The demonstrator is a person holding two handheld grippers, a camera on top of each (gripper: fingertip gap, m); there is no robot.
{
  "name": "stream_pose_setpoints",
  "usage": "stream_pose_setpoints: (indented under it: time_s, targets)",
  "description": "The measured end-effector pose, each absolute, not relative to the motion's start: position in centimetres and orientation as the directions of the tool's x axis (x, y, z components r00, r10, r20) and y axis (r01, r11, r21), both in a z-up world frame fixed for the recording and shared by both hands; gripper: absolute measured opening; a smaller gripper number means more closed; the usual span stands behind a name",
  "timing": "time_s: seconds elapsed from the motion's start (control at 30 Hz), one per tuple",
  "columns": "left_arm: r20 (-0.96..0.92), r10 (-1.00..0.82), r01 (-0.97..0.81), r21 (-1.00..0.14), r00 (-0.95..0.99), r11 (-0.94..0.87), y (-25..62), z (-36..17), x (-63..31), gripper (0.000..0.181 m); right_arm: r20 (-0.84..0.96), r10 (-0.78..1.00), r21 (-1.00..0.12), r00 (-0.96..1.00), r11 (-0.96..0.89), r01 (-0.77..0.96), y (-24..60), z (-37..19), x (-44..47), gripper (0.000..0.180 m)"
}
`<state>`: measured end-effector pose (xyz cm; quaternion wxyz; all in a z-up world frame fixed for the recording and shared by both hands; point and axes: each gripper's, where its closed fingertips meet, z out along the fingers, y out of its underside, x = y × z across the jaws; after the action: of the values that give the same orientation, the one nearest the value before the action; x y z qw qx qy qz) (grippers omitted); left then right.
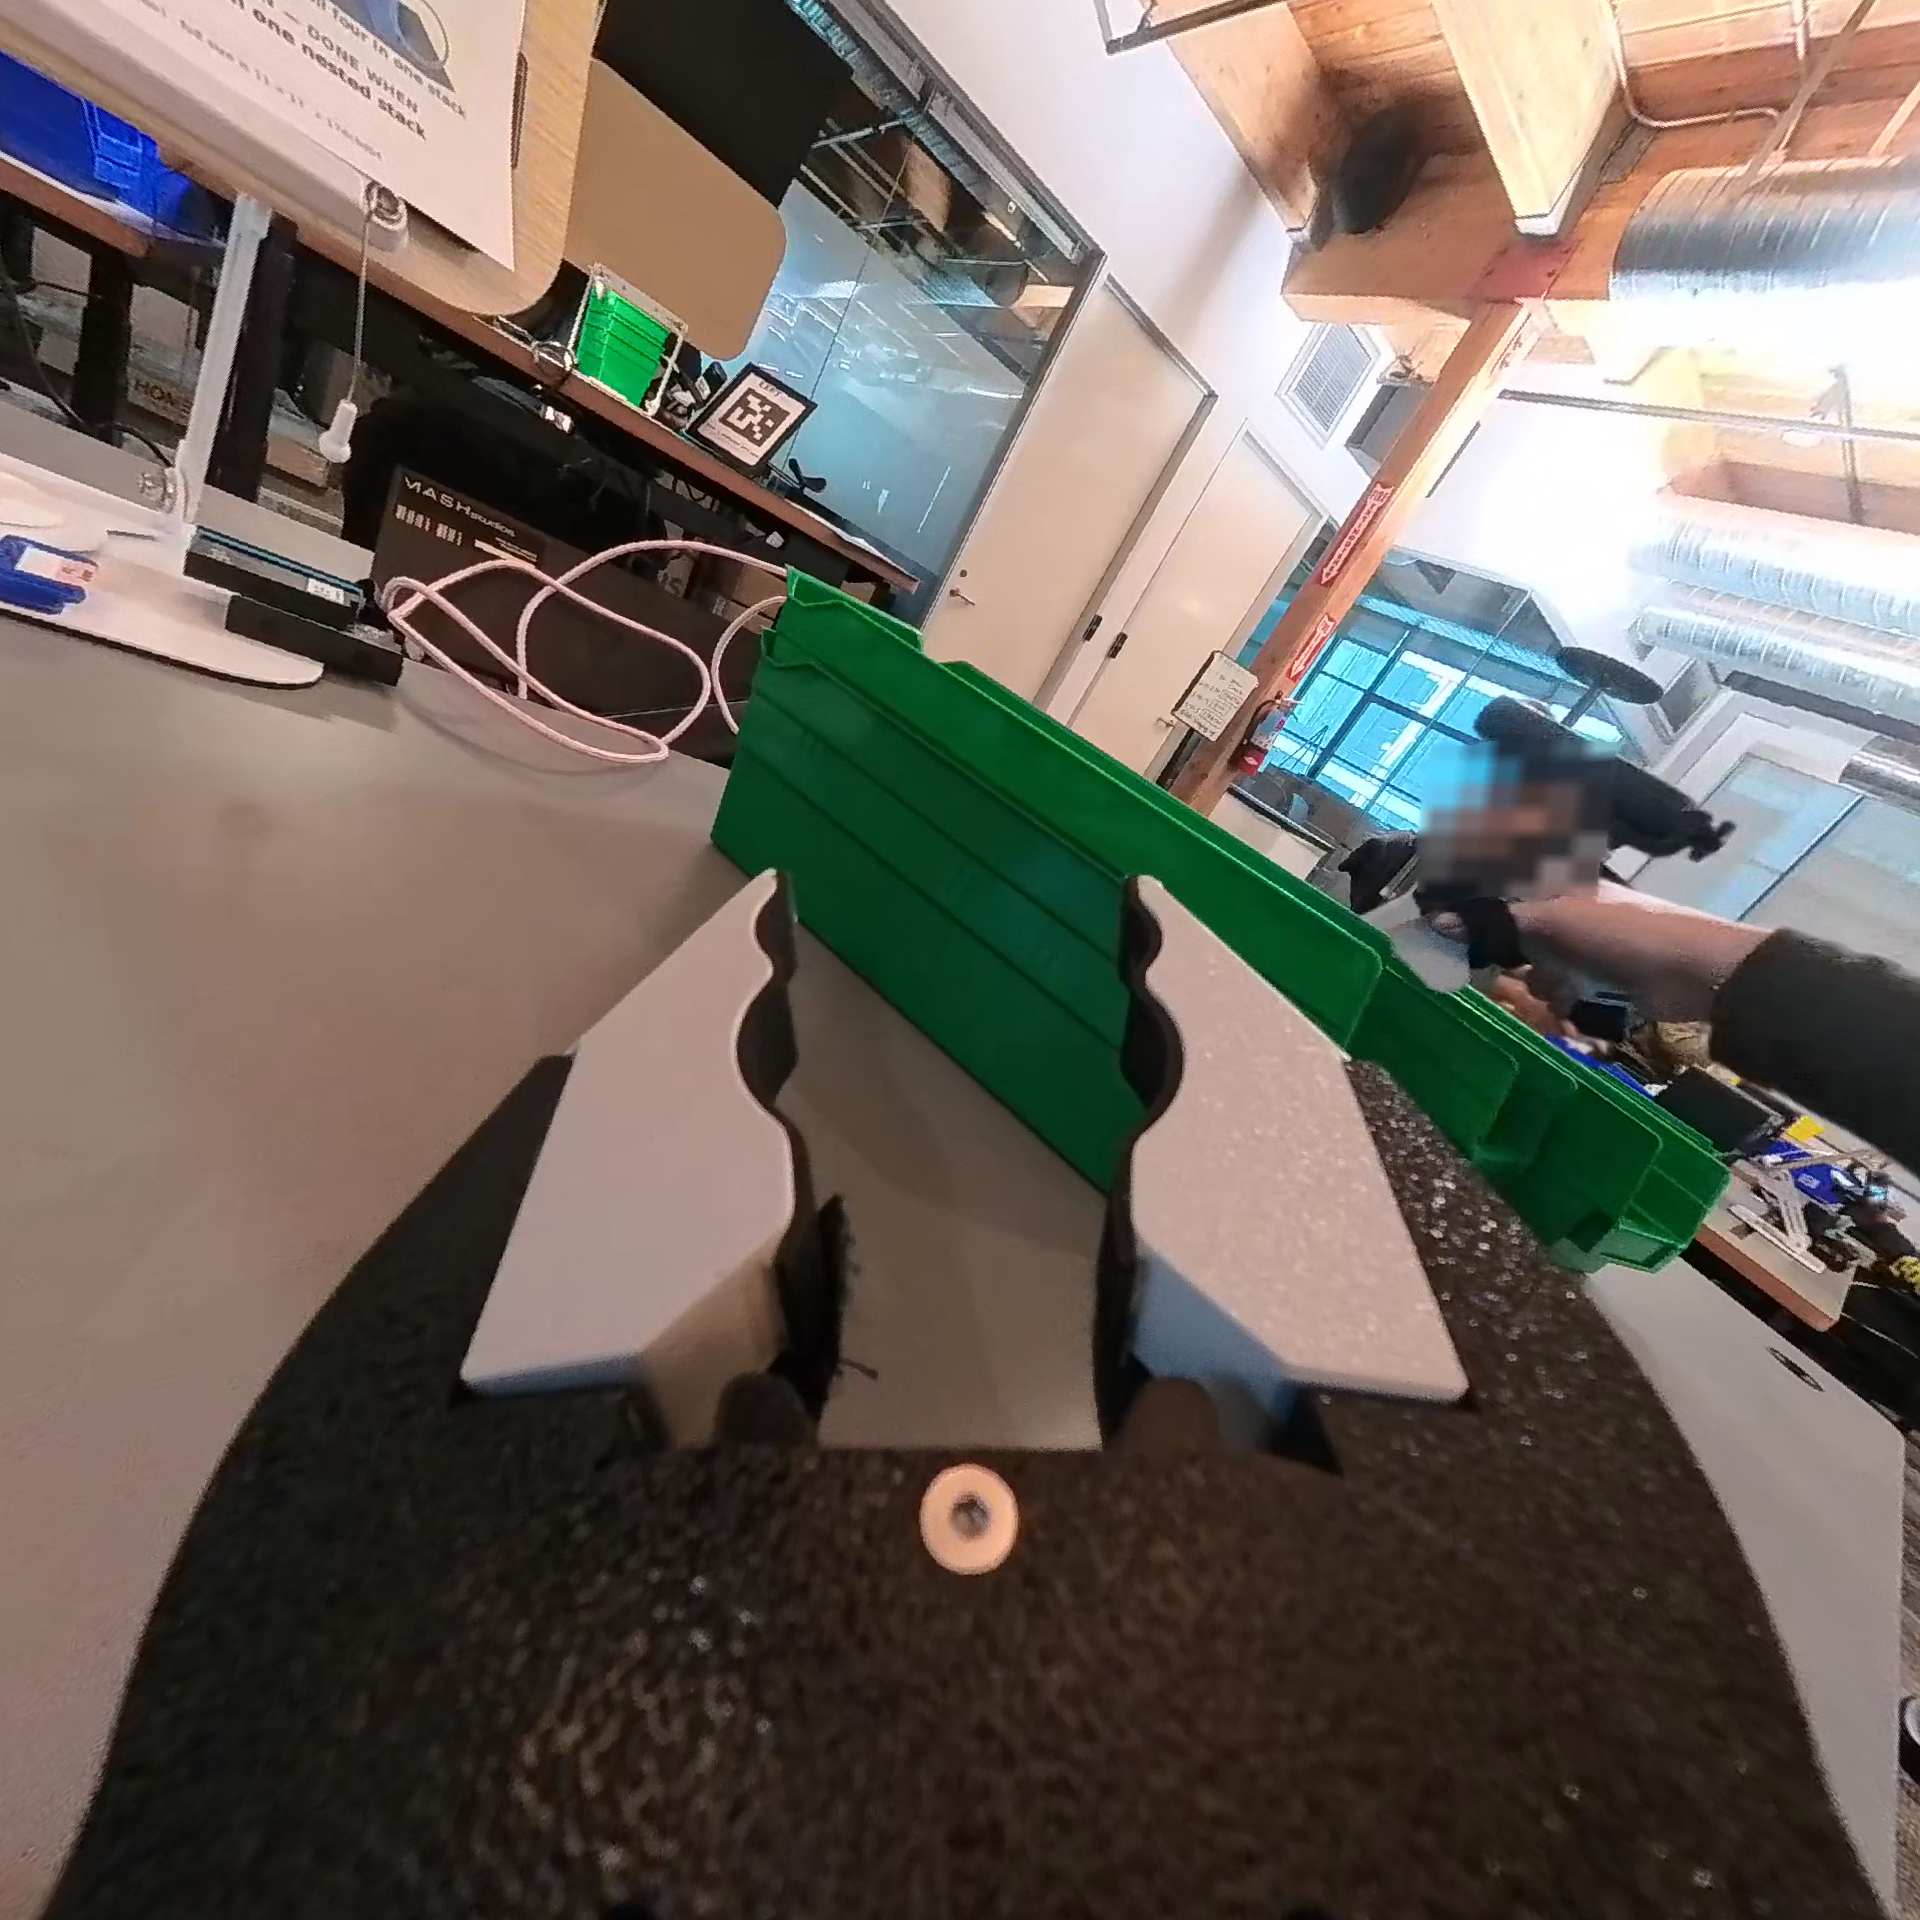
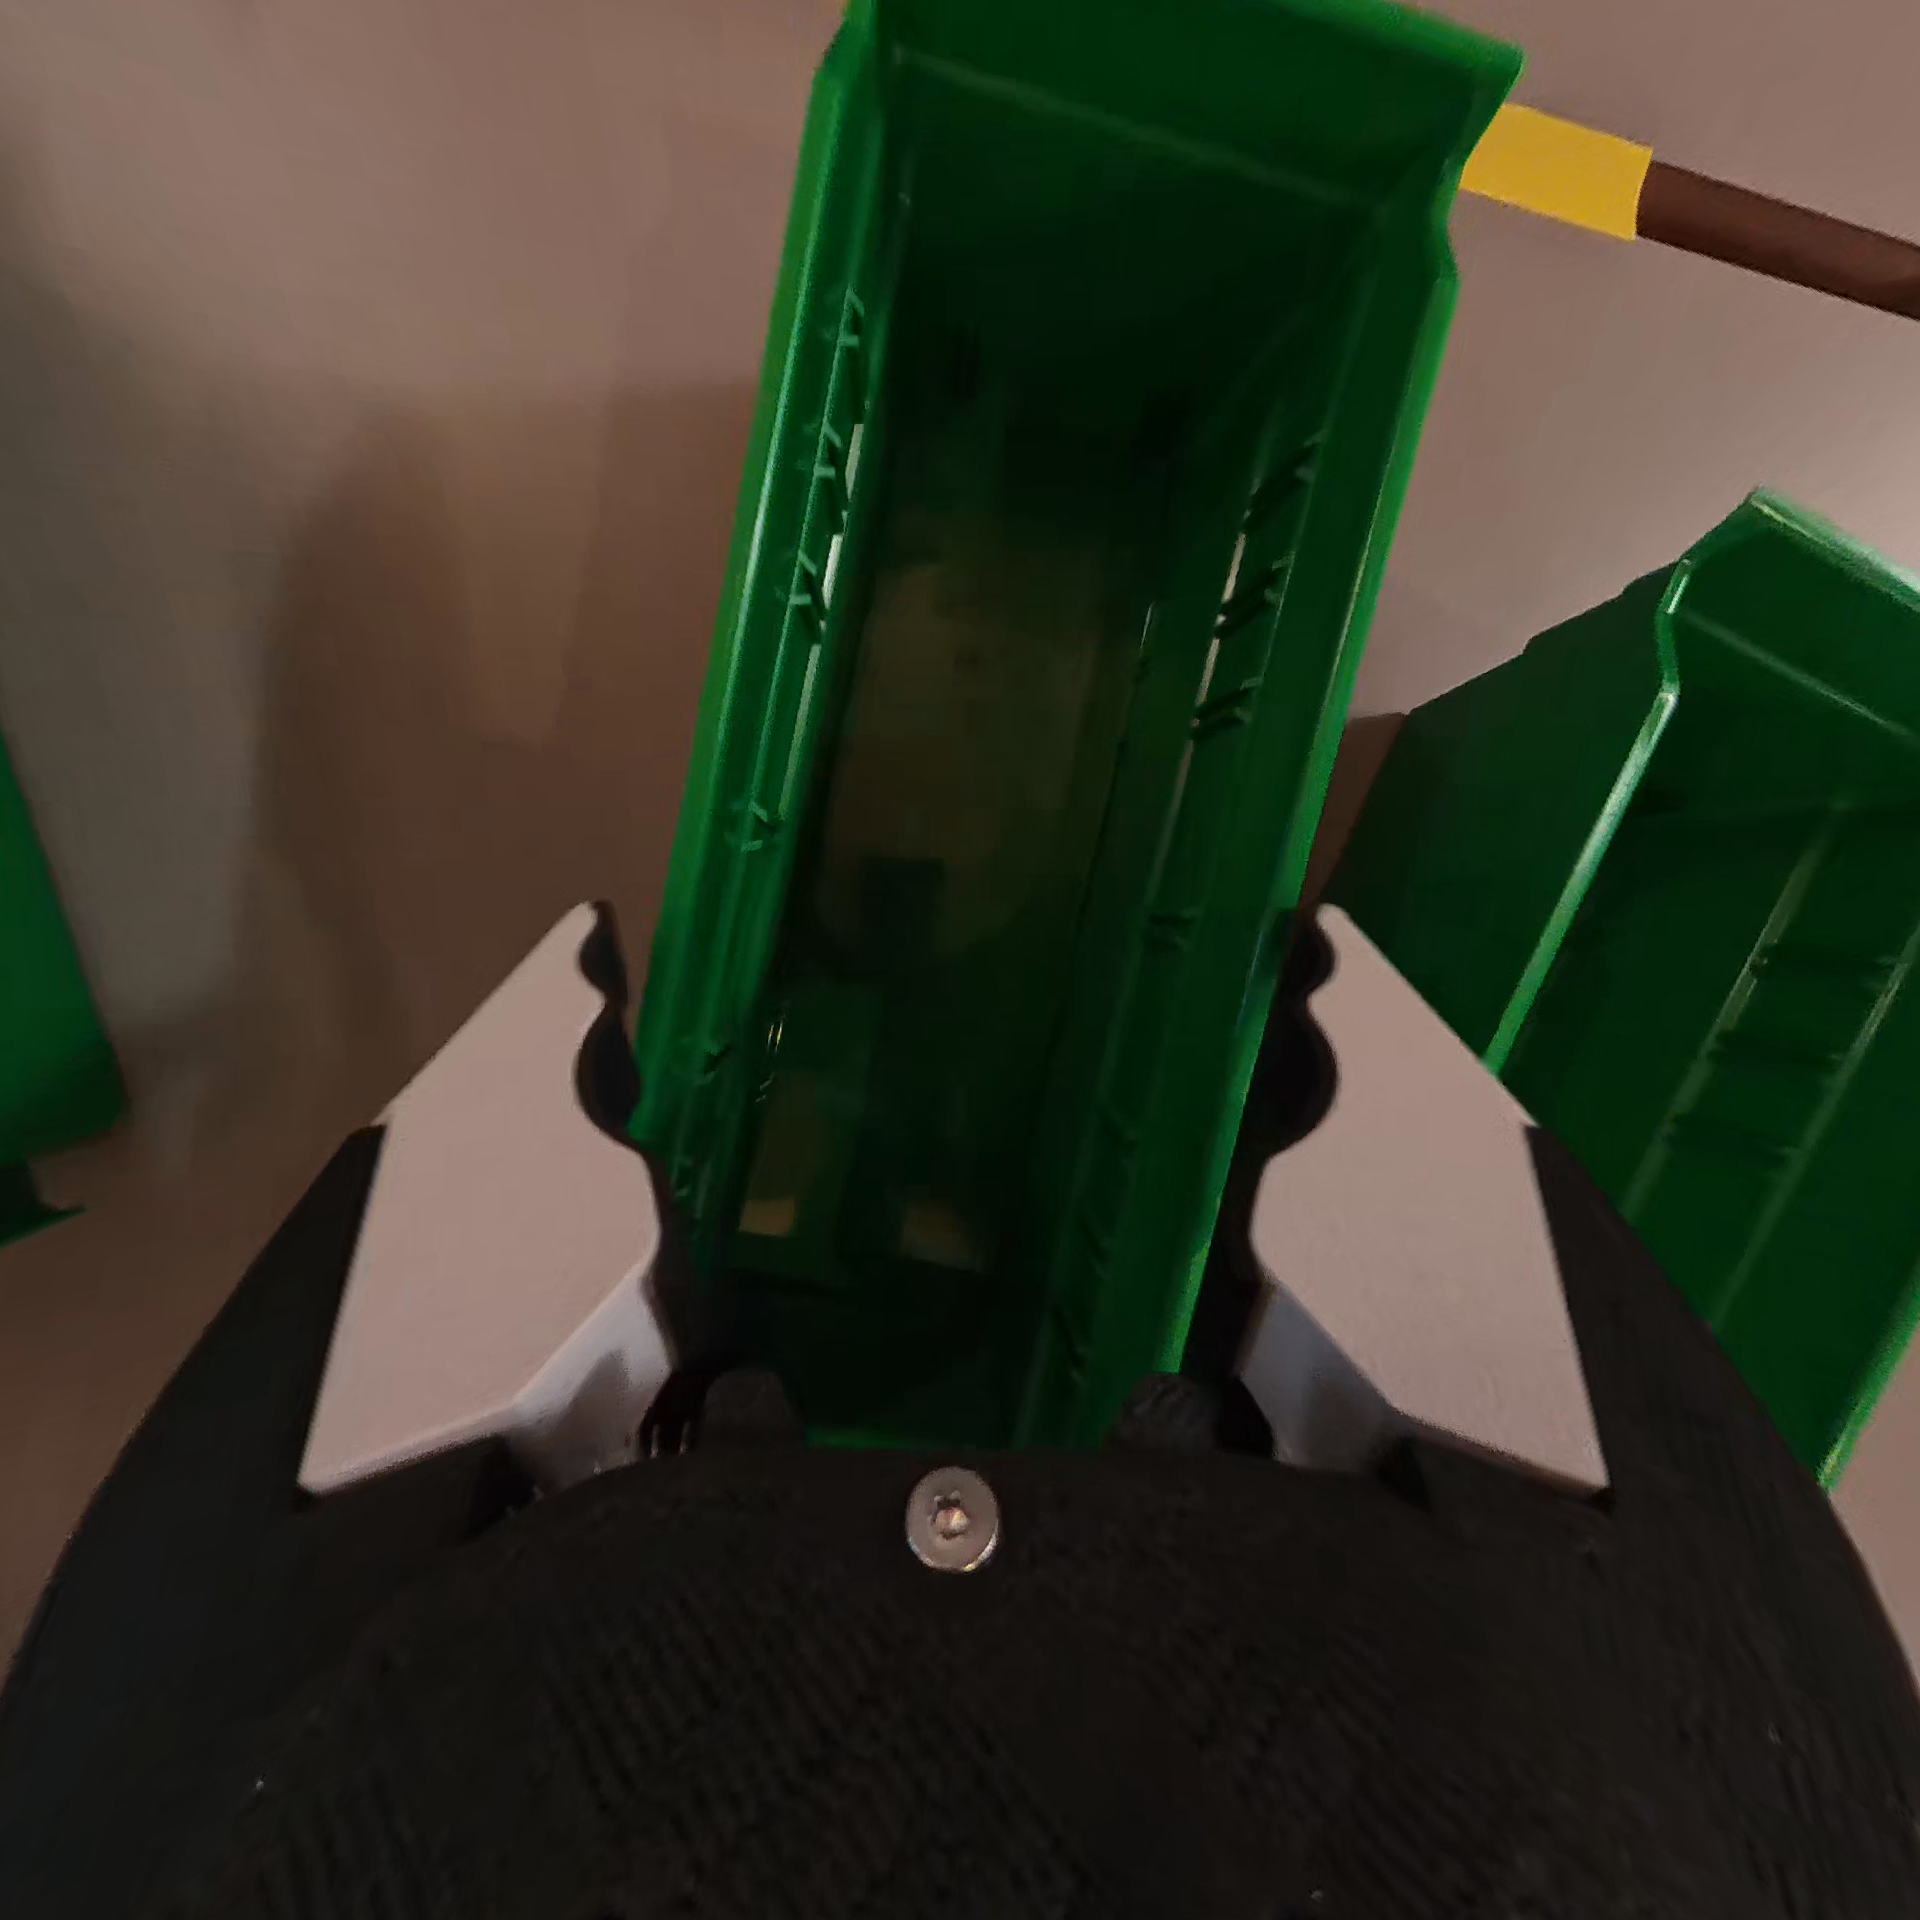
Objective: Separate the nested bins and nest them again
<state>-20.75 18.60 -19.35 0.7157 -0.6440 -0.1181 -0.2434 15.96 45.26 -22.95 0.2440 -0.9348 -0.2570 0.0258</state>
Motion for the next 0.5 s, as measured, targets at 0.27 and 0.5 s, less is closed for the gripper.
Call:
stream_pose_setpoints:
  time_s: [0.27,0.5]
  targets:
    - [0.474,-0.188,0.490,-0.871,0.860,0.047,18.7,-19.4,-20.7,0.060,0.138,0.707,-0.690,0.694,-0.434,0.579,42.1,-11.2,3.7,0.142]
    - [0.459,-0.191,0.476,-0.878,0.868,0.051,18.6,-19.3,-20.3,0.061,0.056,0.874,-0.539,0.482,-0.380,0.752,35.4,-15.3,-9.8,0.160]
